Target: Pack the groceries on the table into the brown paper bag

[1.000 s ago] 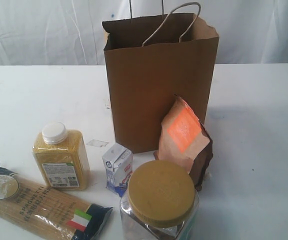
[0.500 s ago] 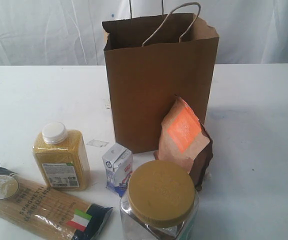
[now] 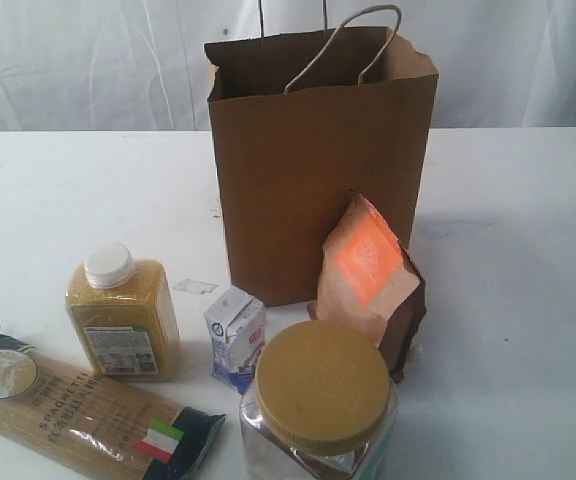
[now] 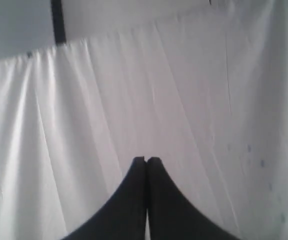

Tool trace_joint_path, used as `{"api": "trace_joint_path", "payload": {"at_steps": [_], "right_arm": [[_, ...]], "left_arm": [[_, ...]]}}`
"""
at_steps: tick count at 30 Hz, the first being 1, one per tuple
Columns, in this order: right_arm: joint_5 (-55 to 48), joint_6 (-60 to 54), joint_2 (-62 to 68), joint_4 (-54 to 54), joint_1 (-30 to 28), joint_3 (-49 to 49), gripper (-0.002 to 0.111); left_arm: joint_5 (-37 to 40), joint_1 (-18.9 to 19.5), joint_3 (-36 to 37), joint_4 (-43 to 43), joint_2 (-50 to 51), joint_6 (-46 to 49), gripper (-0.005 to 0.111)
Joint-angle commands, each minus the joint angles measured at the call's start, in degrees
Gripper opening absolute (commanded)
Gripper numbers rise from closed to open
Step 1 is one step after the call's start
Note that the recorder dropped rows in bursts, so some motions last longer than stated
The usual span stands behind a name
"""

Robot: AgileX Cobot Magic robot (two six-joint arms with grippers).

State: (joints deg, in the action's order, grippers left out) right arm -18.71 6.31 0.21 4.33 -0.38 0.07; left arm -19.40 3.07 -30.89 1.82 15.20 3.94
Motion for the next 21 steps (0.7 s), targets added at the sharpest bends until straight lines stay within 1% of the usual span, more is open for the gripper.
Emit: {"api": "trace_joint_path", "payload": {"at_steps": [1, 3, 6, 9, 13, 14, 16, 19, 21], "right_arm": [[0.4, -0.4, -0.2, 0.0, 0.0, -0.1, 0.000], [0.4, -0.4, -0.2, 0.0, 0.0, -0.1, 0.000], [0.4, -0.4, -0.2, 0.0, 0.0, -0.1, 0.000], [0.4, -0.4, -0.2, 0.0, 0.0, -0.1, 0.000], [0.4, -0.4, -0.2, 0.0, 0.0, -0.1, 0.000], [0.4, -0.4, -0.2, 0.0, 0.0, -0.1, 0.000], [0.4, -0.4, -0.2, 0.0, 0.0, -0.1, 0.000], [0.4, -0.4, -0.2, 0.0, 0.0, -0.1, 0.000], [0.4, -0.4, -0.2, 0.0, 0.0, -0.1, 0.000]], "left_arm": [[9.3, -0.4, 0.0, 3.6, 15.0, 1.0, 0.000], [10.0, -0.4, 1.1, 3.9, 22.4, 1.0, 0.000], [8.8, -0.4, 2.5, 3.9, 33.3, 1.1, 0.000], [7.3, -0.4, 3.4, 3.9, 41.8, 1.1, 0.000], [8.2, -0.4, 3.5, 3.9, 50.0, 0.9, 0.000], [8.2, -0.4, 3.5, 3.9, 51.2, 0.6, 0.000], [5.3, -0.4, 3.5, 3.9, 51.6, -0.2, 0.000], [4.0, -0.4, 3.5, 3.9, 49.1, -7.1, 0.000], [2.8, -0.4, 3.5, 3.9, 47.0, -8.4, 0.000]]}}
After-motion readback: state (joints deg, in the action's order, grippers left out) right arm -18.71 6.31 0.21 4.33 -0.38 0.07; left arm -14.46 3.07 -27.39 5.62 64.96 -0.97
